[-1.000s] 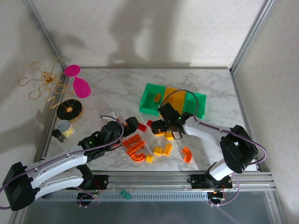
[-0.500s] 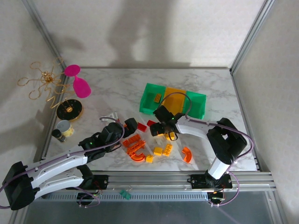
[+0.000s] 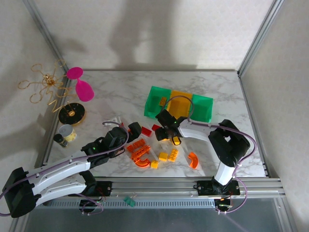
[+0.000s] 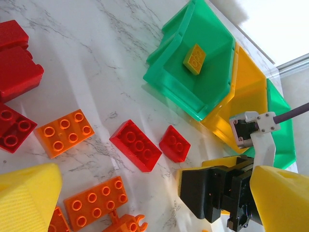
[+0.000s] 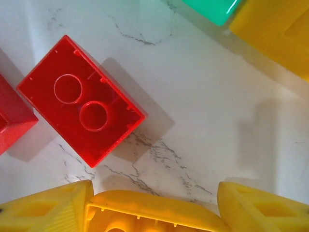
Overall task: Sort the legos into containers by color
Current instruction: Pick up the lego from the center of the table.
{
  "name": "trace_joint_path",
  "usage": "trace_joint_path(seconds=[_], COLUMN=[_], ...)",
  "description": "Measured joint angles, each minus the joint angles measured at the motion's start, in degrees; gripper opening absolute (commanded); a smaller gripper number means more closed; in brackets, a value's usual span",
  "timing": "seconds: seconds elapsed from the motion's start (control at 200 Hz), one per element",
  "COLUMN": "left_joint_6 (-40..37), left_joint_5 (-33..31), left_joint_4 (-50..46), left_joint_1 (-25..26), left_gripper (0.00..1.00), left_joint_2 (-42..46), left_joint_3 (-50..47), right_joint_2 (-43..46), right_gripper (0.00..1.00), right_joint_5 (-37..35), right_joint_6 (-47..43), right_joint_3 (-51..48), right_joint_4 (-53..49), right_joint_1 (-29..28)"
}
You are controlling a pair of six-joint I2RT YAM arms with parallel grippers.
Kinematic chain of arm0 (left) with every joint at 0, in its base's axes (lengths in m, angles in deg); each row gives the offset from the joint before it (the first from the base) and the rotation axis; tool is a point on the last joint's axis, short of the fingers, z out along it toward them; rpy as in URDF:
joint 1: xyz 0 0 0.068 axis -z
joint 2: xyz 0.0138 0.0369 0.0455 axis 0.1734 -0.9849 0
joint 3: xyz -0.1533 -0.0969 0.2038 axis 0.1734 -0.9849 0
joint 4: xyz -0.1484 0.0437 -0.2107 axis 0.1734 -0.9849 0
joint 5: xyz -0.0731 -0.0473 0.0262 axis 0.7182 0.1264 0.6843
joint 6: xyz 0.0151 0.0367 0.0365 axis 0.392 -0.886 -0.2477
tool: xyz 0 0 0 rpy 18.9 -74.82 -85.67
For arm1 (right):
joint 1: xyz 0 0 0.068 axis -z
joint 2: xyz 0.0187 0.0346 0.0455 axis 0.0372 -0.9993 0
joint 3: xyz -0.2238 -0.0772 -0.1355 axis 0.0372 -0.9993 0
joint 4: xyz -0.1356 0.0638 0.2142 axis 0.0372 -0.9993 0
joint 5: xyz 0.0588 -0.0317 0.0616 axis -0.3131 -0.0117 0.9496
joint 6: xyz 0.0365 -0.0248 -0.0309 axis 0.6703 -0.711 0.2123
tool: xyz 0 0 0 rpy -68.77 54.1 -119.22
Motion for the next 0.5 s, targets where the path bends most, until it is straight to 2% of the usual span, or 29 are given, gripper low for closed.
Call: trace_joint_path(seconds=[0.285, 0.501], left_joint_6=[-0.3, -2.7], left_joint_5=[0.0, -1.5], left_joint_4=[0.0, 0.0], left_joint_1=[0.0, 0.0], left_gripper=[1.0, 1.0], left_joint_2=[0.0, -0.1], left_joint_3=[0.0, 0.7], right_joint_2=[1.8, 3.7], right_gripper=[0.59, 0.58], right_joint_5=[0.1, -2.1], right_joint_6=[-0.6, -2.2], right_joint_3=[0.6, 7.5], right_joint_4=[-1.0, -2.1], right_joint_1=[0.0, 0.0])
